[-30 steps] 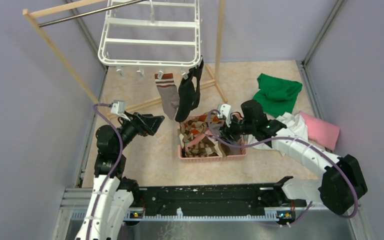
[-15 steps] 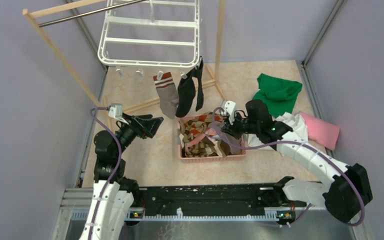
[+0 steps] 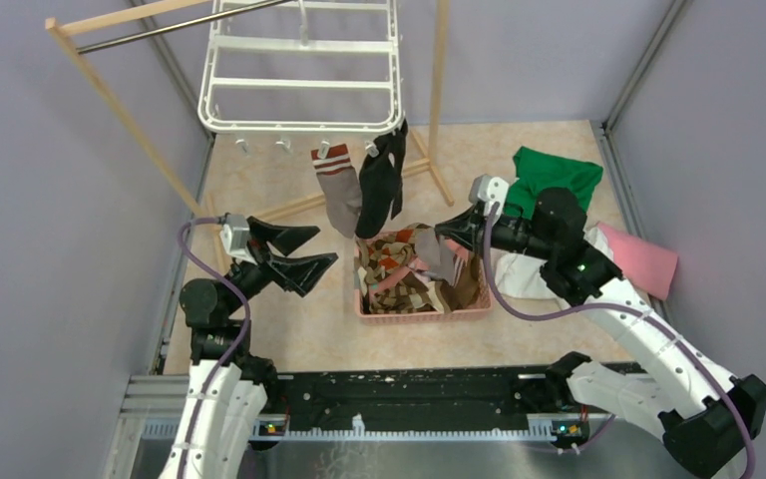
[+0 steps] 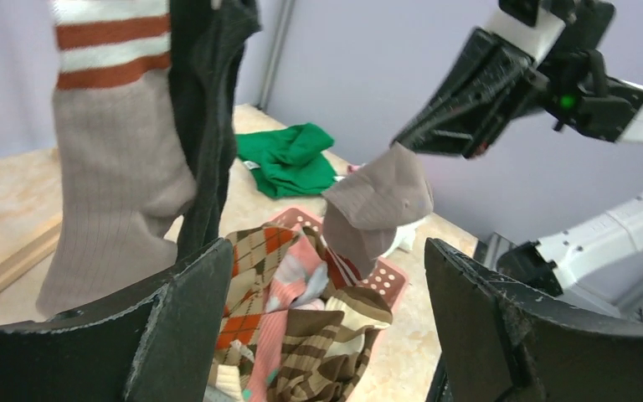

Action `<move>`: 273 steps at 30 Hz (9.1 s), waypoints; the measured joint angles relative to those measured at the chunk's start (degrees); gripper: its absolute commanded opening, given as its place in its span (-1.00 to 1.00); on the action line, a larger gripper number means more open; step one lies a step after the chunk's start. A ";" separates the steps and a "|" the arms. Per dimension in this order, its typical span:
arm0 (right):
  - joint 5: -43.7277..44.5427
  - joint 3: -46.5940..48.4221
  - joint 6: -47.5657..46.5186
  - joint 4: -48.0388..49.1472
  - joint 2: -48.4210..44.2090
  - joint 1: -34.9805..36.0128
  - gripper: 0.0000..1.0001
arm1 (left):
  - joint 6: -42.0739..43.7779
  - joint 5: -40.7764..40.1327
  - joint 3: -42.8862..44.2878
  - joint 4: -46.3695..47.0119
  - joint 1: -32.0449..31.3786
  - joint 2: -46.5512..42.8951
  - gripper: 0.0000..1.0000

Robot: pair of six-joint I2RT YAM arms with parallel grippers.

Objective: Clip the socks to the hanger
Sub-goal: Pick up the sock from the bin, then adjust the sock.

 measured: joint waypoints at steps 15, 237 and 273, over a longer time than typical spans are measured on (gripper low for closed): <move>-5.07 8.55 23.26 21.73 7.34 0.00 -1.00 | -3.54 6.27 -0.02 10.01 -4.57 3.76 0.80; -15.47 12.59 25.53 44.17 24.15 11.74 -1.00 | 27.69 -26.77 -0.94 16.50 -30.18 2.91 -0.02; -18.62 12.61 23.17 43.67 24.15 12.13 0.05 | 33.09 -23.08 2.05 9.35 -30.18 1.73 -1.00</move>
